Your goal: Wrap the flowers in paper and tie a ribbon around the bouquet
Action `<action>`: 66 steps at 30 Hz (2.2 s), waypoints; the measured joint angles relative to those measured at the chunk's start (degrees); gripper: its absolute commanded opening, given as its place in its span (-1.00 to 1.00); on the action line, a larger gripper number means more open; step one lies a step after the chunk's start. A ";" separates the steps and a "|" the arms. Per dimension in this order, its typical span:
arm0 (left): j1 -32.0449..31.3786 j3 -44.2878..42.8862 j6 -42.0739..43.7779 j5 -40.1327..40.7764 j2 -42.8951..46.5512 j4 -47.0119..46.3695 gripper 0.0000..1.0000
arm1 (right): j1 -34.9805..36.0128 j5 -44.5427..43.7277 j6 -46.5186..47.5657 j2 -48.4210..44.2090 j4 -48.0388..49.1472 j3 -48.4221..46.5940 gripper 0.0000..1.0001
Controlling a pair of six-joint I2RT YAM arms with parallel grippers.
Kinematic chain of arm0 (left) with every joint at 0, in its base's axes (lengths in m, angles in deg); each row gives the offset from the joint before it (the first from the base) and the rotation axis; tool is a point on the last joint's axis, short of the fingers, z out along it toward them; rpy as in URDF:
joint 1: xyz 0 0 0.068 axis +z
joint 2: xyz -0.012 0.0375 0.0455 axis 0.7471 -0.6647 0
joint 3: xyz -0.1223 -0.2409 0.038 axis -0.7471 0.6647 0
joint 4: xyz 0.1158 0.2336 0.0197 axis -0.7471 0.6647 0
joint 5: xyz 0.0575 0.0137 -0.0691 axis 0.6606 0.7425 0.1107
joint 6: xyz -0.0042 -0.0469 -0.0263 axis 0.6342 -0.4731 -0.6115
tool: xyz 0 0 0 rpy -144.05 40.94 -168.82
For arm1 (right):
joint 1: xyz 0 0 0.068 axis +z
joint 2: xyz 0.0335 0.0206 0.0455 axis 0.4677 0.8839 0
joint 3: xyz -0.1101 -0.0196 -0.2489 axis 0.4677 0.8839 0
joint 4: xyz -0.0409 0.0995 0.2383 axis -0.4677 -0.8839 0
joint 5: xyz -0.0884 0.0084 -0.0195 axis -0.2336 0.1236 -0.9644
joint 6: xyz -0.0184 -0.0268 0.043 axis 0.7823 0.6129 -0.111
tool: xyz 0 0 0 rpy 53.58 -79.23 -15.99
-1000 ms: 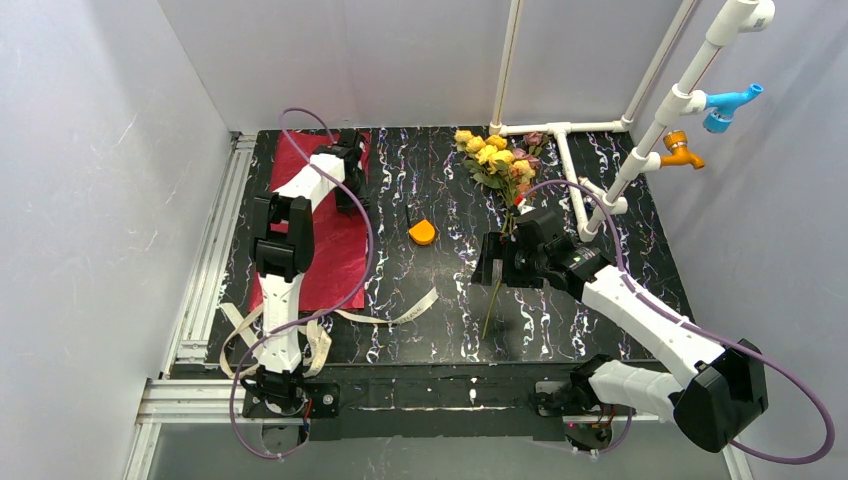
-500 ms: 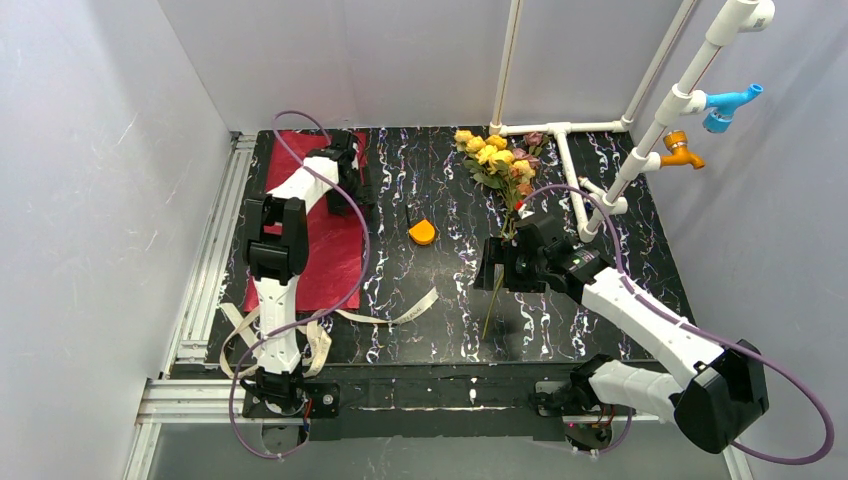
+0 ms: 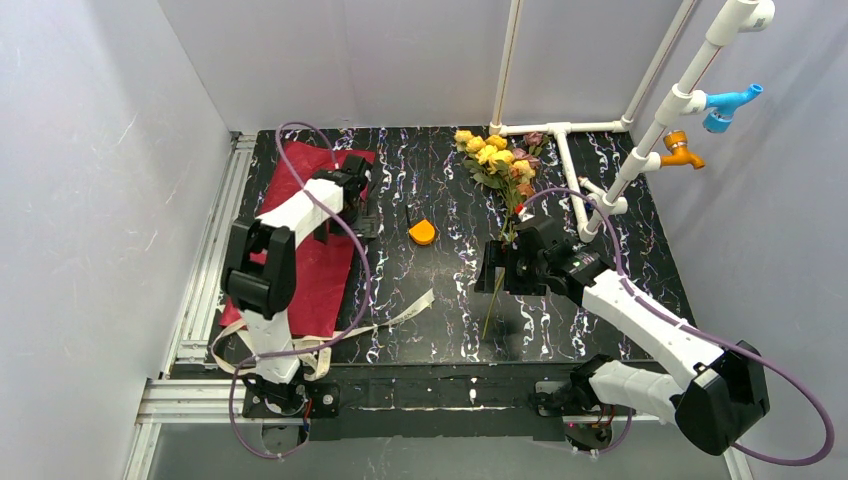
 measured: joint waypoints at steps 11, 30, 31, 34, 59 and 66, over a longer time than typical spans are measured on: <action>-2.05 13.97 -6.69 6.69 17.49 5.49 0.96 | 0.00 1.49 0.00 -0.20 0.76 2.01 1.00; 4.26 24.70 -18.82 0.68 15.15 -0.76 0.96 | 0.00 1.73 1.14 -1.36 -0.13 2.03 1.00; 4.26 24.81 -18.84 0.52 15.15 -1.01 0.96 | 0.00 1.75 1.14 -1.36 -0.13 2.03 1.00; 4.26 25.44 -19.06 0.50 15.61 -1.64 0.92 | 0.00 1.75 1.20 -1.31 -0.11 2.03 1.00; 0.68 30.99 -22.58 -3.91 18.73 -10.56 0.39 | 0.00 -0.17 3.85 2.82 -0.48 2.05 1.00; -7.02 25.79 -21.14 -6.84 15.10 -12.66 0.49 | 0.00 -1.49 4.52 2.80 -1.38 2.05 1.00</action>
